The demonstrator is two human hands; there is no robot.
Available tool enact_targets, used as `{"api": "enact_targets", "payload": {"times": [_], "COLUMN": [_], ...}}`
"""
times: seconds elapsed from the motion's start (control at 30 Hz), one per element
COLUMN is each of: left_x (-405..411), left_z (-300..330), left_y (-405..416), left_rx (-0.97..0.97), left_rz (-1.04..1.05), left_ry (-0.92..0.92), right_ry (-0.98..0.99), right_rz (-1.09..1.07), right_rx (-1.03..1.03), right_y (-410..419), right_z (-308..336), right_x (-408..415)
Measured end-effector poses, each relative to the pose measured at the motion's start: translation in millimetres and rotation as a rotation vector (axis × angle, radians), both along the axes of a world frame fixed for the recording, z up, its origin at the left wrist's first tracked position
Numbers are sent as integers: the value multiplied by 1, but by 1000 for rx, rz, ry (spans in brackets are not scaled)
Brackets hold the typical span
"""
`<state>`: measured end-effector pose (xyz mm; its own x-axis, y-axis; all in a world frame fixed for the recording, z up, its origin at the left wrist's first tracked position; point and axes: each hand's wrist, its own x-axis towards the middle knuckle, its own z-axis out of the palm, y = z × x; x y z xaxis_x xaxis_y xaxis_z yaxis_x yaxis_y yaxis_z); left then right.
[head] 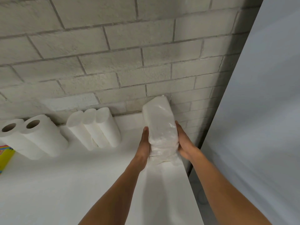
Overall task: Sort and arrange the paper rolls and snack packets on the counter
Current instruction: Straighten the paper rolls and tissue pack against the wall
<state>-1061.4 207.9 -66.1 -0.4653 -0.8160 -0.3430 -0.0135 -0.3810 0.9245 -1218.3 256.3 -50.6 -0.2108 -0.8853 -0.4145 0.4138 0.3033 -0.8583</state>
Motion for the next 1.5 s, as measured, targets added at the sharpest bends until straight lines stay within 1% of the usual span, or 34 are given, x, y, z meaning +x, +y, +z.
{"api": "enact_targets", "payload": {"times": [0.27, 0.37, 0.43, 0.53, 0.6, 0.7, 0.83, 0.9, 1.03, 1.1, 1.17, 1.23, 1.33, 1.5], "left_x": [3, 6, 13, 32, 51, 81, 117, 135, 176, 198, 220, 237, 259, 275], "left_z": [2, 7, 9, 4, -3, -16, -26, -27, -22, -19, -16, -13, -7, 5], "left_y": [-2, 1, 4, 10, 17, 29, 42, 42, 33, 26, 16, 3, -19, -64], "left_rx": [-31, -51, -52, -80, -127, -240, -342, -354, -372, -375, -367, -358, -334, -302], "left_rz": [3, 3, 43, 99, 91, 38, -15, -9, 34, 40, 46, 71, 129, 193], "left_ry": [-49, -100, -128, -242, -333, -464, -552, -576, -633, -668, -707, -728, -730, -660], "right_ry": [28, 58, 95, 180, 285, 468, 593, 721, 1119, 1201, 1169, 1068, 982, 915], "right_rz": [0, -5, -54, -222, -308, -427, -532, -552, -519, -523, -489, -391, -222, 4], "right_rx": [16, 22, 38, 63, 63, -36, -180, -270, -431, -491, -524, -493, -322, -66], "right_y": [2, 4, 6, 5, 4, 7, 14, 19, 22, 16, 6, -4, -23, -59], "right_z": [1, 5, 9, 13, 18, 28, 49, 62, 76, 77, 74, 65, 42, 4], "right_x": [2, 4, 2, -3, -4, 2, 31, 54, 108, 131, 150, 163, 181, 200]}}
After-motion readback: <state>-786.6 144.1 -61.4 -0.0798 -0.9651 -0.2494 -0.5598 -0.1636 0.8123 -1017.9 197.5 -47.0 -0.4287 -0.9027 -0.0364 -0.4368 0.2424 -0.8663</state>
